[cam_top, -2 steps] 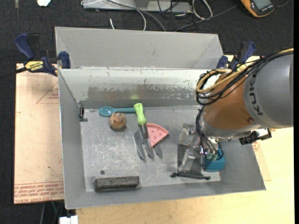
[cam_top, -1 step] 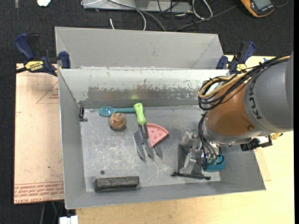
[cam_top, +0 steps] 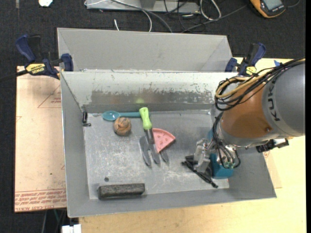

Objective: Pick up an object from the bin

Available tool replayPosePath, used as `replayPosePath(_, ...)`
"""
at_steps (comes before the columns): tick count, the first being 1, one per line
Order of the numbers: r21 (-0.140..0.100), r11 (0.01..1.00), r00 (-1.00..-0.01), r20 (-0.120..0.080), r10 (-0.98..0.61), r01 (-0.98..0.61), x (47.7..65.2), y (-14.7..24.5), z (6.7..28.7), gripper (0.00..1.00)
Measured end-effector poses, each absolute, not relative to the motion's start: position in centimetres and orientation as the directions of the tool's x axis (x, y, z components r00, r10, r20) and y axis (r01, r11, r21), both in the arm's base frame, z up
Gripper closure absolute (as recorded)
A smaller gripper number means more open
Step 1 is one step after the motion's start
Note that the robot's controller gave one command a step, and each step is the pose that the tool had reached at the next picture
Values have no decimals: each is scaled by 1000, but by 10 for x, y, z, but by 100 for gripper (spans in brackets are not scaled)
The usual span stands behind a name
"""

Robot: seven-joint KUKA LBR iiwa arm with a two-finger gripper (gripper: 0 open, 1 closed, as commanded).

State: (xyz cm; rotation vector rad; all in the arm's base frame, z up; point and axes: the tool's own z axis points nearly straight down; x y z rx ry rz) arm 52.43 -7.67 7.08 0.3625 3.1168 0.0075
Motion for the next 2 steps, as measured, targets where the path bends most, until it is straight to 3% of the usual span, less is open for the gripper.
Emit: replayPosePath(2,5,973,-973,-4,229,229,524,-77,75,100)
